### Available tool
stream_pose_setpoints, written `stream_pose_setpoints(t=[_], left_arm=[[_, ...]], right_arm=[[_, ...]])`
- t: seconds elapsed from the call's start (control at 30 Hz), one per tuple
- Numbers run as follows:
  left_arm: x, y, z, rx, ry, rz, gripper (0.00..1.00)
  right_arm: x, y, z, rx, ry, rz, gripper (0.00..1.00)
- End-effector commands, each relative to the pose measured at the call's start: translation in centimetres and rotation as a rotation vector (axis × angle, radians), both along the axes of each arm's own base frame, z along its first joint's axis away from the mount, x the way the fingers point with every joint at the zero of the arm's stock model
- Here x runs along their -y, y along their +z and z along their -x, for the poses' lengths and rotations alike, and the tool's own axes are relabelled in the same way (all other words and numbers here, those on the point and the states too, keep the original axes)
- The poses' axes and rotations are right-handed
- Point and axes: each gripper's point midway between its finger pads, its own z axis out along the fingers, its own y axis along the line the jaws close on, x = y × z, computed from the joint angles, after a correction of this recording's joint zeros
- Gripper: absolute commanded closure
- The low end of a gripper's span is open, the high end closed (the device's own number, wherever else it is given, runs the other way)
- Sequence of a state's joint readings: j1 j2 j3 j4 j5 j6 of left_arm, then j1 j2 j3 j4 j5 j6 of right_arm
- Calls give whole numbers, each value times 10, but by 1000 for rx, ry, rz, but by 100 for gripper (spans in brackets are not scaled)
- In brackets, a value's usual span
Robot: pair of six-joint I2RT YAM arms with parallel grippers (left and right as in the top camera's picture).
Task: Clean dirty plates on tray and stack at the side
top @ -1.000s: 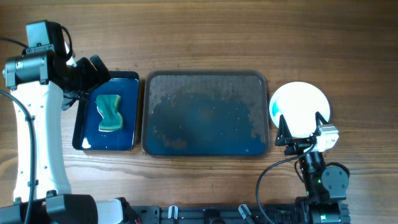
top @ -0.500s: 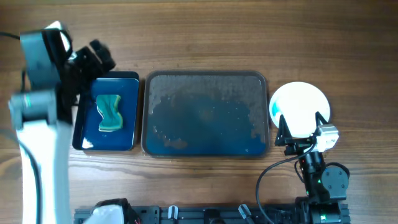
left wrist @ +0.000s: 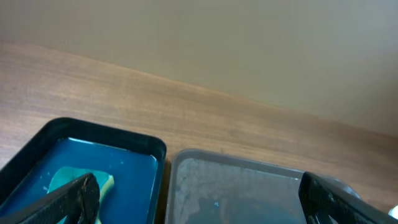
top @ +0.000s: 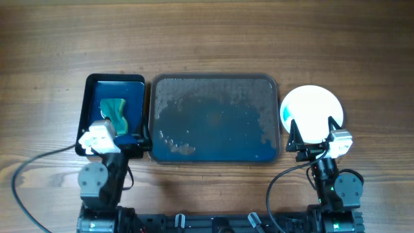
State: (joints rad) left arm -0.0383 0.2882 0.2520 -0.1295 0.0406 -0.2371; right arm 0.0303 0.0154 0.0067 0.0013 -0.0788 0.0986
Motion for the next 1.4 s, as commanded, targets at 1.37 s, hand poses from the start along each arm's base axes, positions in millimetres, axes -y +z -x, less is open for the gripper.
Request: stream_pose_setpoints(t=[1.37], left_arm=[[-1, -43, 10, 92, 4, -21, 0]], right_arm=[[-4, 2, 1, 14, 21, 17, 0]])
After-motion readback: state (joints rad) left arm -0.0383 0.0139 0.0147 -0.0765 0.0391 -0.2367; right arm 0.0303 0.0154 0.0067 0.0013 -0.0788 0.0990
